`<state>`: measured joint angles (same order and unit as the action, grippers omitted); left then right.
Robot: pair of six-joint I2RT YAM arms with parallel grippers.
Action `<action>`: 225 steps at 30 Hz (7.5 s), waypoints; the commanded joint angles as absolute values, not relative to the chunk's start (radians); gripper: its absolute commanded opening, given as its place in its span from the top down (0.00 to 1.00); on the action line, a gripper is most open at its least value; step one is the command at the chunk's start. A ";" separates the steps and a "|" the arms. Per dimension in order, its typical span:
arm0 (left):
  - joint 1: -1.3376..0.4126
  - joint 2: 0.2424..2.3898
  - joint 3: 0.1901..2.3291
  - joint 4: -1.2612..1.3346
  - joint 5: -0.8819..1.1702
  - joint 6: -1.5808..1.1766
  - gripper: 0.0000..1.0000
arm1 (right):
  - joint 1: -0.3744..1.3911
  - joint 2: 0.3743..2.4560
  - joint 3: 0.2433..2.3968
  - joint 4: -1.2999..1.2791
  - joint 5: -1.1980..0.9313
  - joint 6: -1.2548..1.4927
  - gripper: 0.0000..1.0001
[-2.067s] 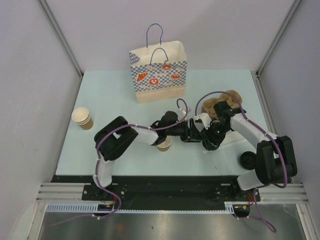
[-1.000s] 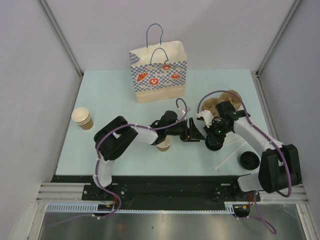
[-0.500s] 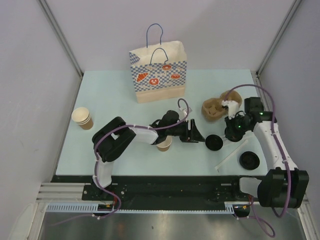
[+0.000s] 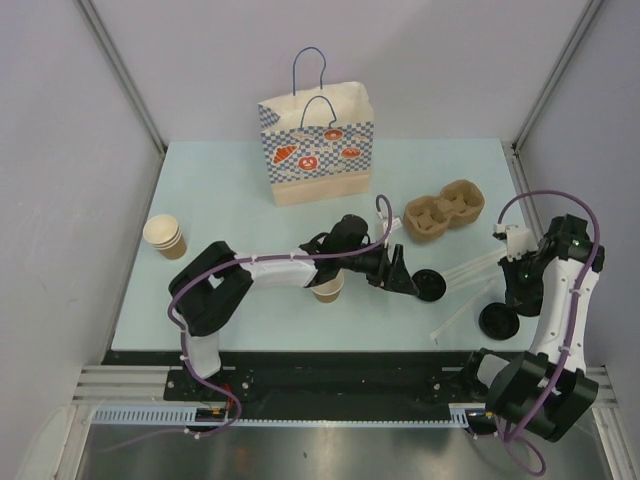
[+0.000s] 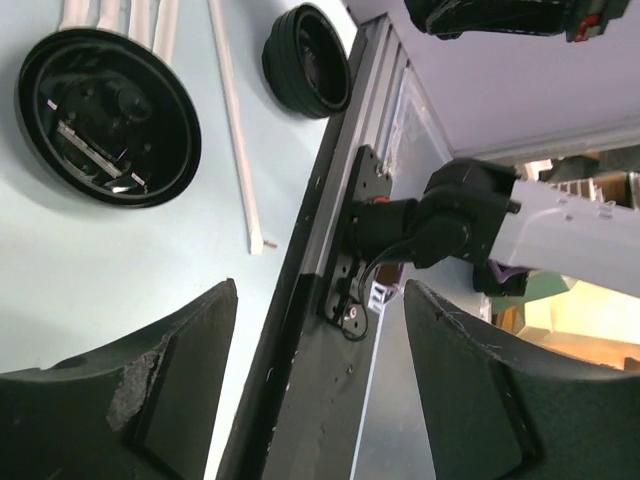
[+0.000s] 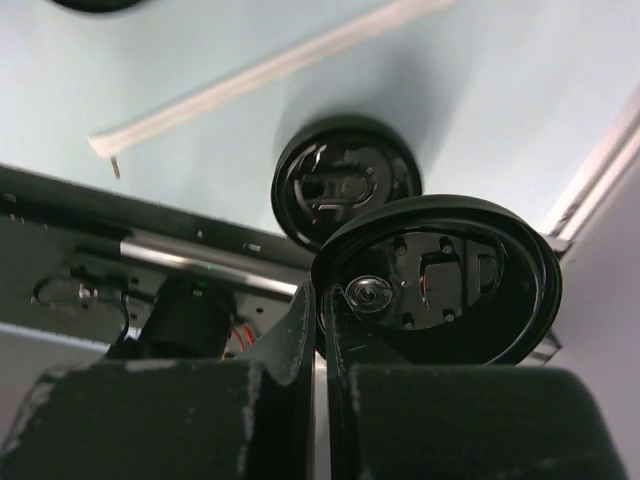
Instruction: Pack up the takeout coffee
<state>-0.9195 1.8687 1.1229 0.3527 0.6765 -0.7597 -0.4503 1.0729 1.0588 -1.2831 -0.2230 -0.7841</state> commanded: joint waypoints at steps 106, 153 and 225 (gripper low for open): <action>-0.552 0.913 1.031 -0.115 0.668 0.125 0.01 | 0.121 1.279 1.172 -0.730 -1.535 0.093 1.00; -1.140 0.959 0.899 0.163 0.364 0.854 0.69 | 0.327 1.333 1.172 -0.979 -1.654 0.005 1.00; -0.620 1.658 1.539 -1.023 0.354 0.064 1.00 | 0.219 1.350 1.163 -0.689 -0.796 -0.025 0.00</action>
